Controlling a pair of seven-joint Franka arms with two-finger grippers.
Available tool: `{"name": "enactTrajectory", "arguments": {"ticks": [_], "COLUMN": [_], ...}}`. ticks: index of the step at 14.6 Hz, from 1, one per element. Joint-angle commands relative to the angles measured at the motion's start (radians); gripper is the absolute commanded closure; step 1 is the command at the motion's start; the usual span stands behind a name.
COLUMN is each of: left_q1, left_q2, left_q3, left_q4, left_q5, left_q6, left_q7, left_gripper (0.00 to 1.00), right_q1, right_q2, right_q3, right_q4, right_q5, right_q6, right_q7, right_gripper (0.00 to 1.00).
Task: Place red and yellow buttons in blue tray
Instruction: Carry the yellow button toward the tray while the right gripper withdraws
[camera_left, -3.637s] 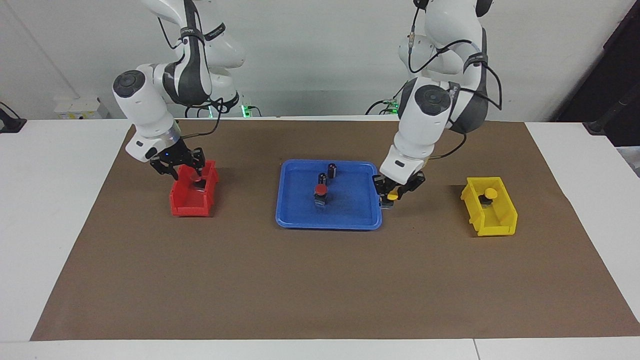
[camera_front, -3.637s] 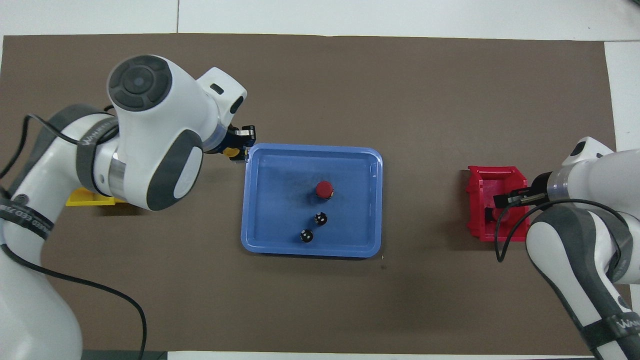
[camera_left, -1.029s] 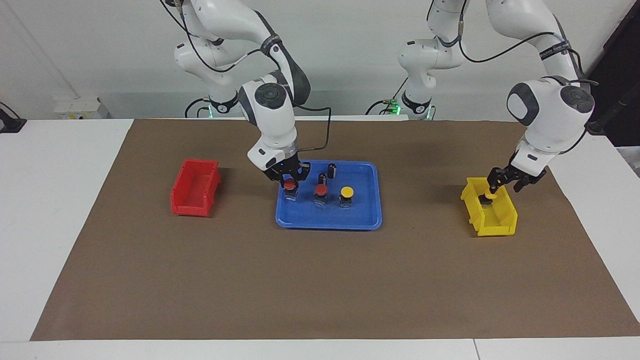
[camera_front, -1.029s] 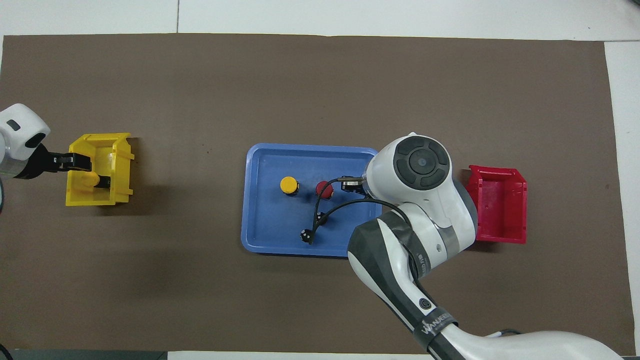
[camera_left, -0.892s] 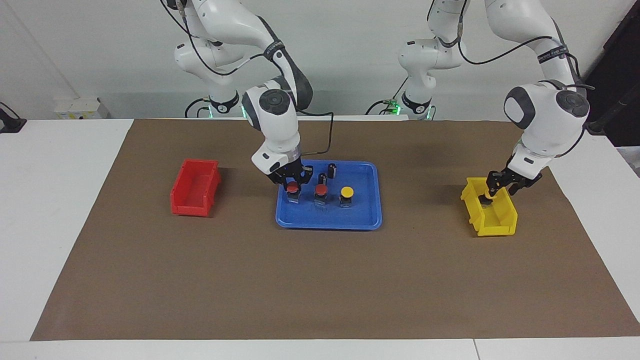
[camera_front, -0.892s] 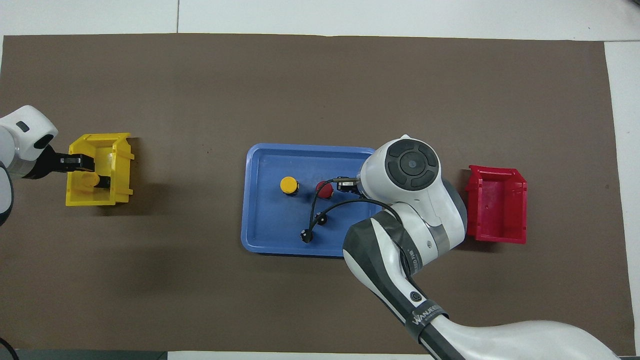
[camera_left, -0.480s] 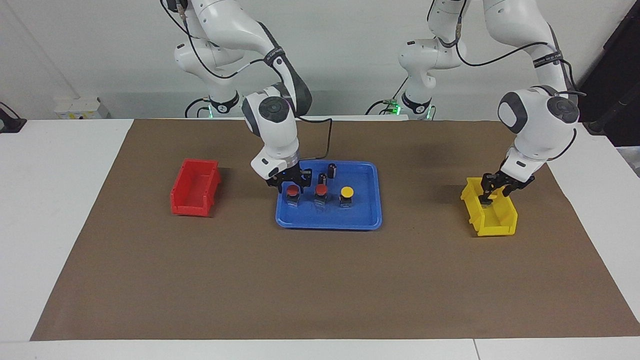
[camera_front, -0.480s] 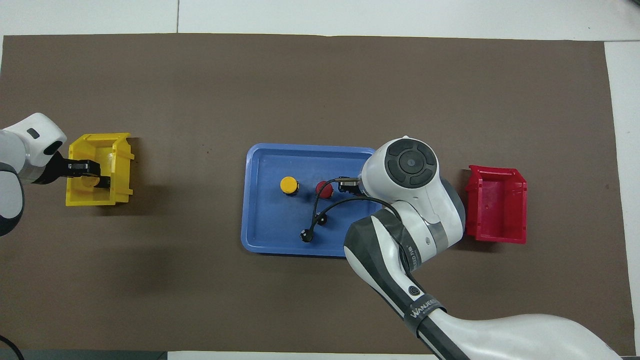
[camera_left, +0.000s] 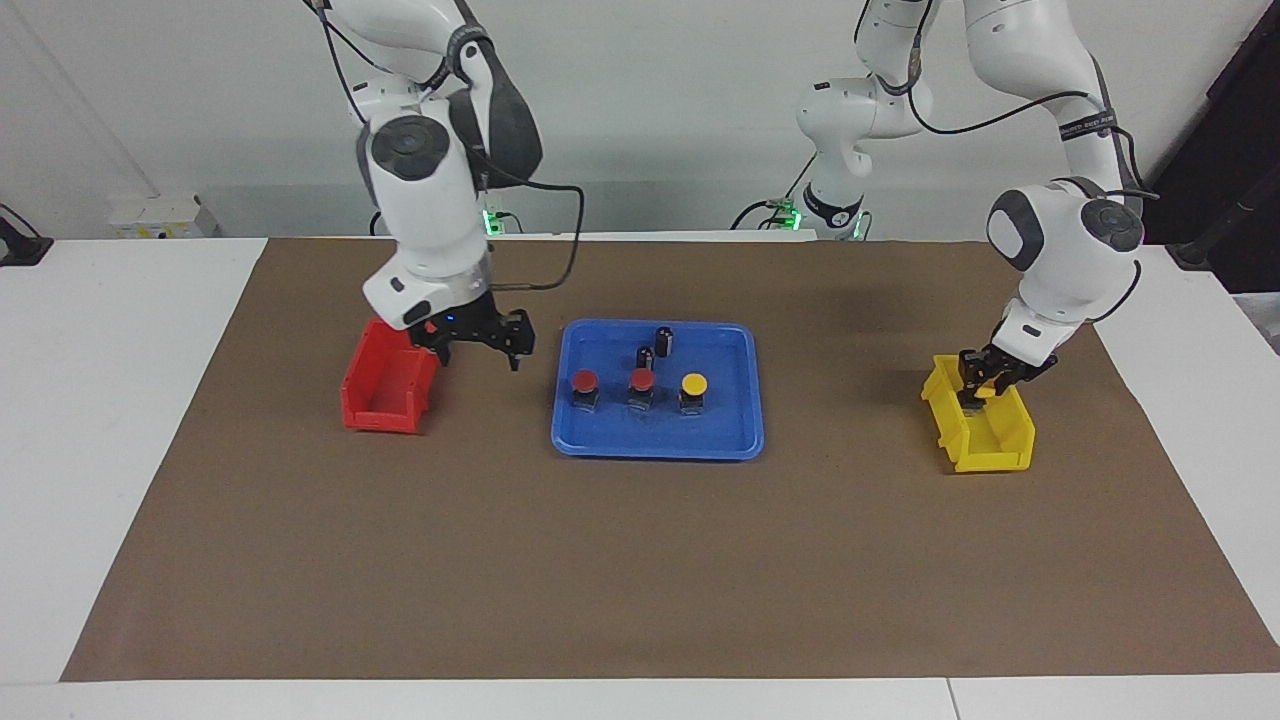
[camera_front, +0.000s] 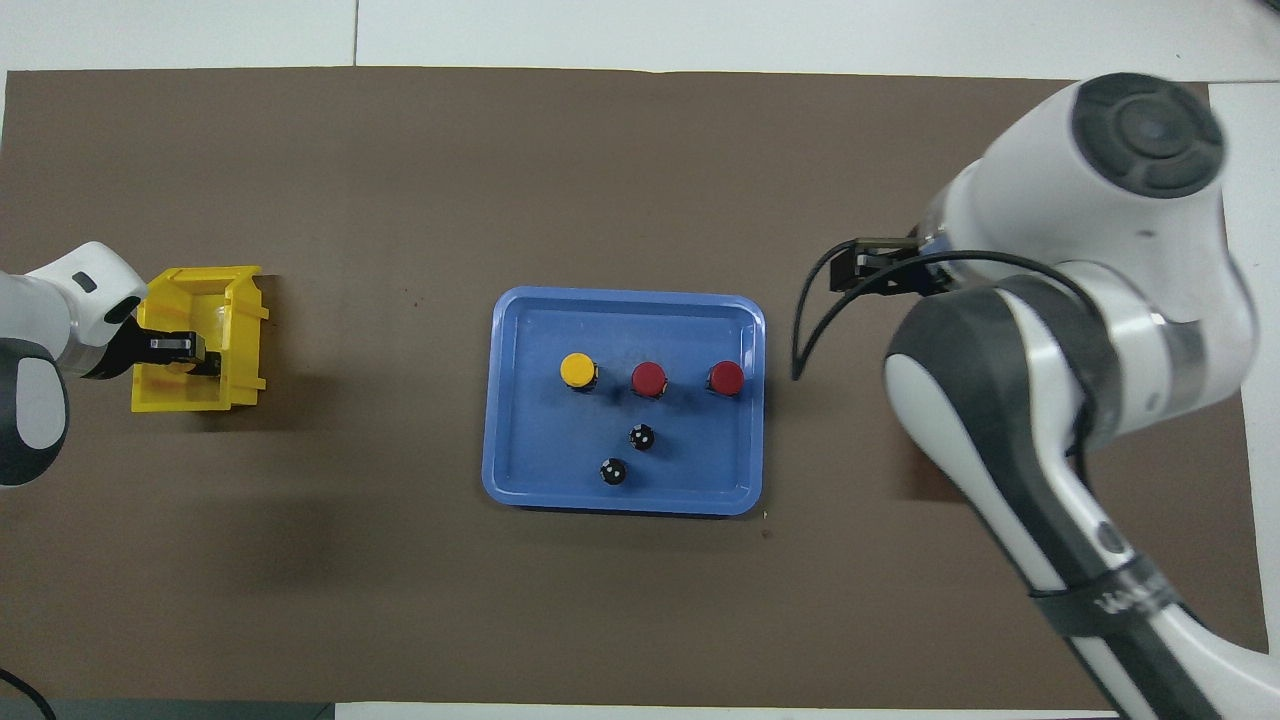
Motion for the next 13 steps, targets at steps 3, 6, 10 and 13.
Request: {"name": "enactTrajectory", "arguments": {"ticks": [3,6,10,13], "left_q1": [-0.037,-0.164,-0.4,-0.526], "left_q2": [0.074,0.14,0.059,0.06], "left_q3": [-0.011,-0.014,-0.017,-0.017], "left_q4": [0.364,0.609,0.365,0.312], "left_q5": [0.114,0.124,-0.05,-0.093], "left_q6": [-0.394,-0.654,-0.386,-0.294], "left_q7": [-0.003,-0.111,-0.469,-0.504], "left_gripper": [0.99,0.99,0.99,0.99], "right_q1": [-0.189,-0.205,-0.228,-0.259], "right_q2": [-0.065,-0.081,-0.075,-0.071], "right_q3": [0.012,0.003,-0.013,-0.02], "right_q4": [0.067,0.115,0.153,0.147], "right_q5": [-0.002,-0.042,-0.032,-0.009], "right_q6": [-0.185,-0.256,-0.28,-0.288], "right_q7": [-0.242,-0.281,-0.299,-0.34], "right_gripper": [0.0,0.0,0.0,0.0]}}
